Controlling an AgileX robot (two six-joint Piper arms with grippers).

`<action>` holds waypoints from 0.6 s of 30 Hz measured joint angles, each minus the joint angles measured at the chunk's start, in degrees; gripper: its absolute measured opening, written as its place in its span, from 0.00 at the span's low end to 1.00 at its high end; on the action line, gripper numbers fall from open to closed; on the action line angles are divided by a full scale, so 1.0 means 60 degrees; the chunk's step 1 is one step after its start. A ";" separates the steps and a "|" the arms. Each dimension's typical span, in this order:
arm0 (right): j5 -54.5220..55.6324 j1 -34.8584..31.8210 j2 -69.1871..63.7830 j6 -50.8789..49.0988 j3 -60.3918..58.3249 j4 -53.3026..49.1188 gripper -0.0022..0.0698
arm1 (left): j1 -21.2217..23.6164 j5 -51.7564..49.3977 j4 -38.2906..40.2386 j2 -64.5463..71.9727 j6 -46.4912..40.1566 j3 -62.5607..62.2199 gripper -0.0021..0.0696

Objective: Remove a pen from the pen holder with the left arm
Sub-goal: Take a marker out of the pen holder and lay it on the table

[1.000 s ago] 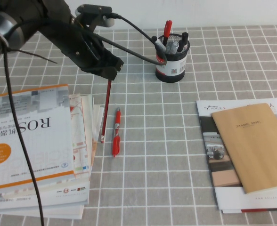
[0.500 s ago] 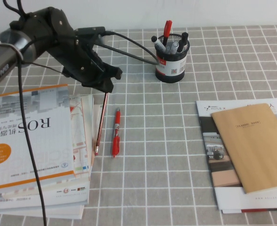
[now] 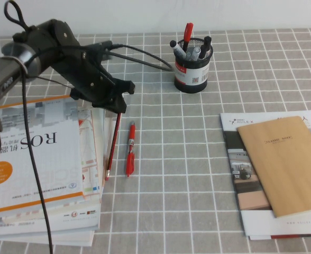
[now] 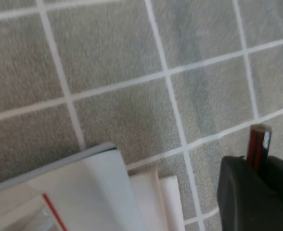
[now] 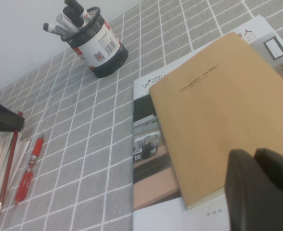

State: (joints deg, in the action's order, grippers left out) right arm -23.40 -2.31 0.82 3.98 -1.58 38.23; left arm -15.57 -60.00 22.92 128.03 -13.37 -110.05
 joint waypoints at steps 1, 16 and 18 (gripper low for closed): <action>0.0000 0.0000 0.0000 0.0000 0.0000 0.0000 0.01 | 0.0000 -0.0049 0.0106 0.0102 0.0000 0.0000 0.08; 0.0000 0.0000 0.0000 0.0000 0.0000 0.0000 0.01 | 0.0049 0.0007 0.0221 0.0436 0.0229 0.0072 0.32; 0.0000 0.0000 0.0000 0.0000 0.0000 0.0000 0.01 | 0.0049 0.0007 0.0221 0.0436 0.0229 0.0072 0.33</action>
State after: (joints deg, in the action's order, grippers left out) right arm -23.40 -2.31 0.82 3.98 -1.58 38.23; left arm -15.27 -59.96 24.24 130.65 -12.00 -109.62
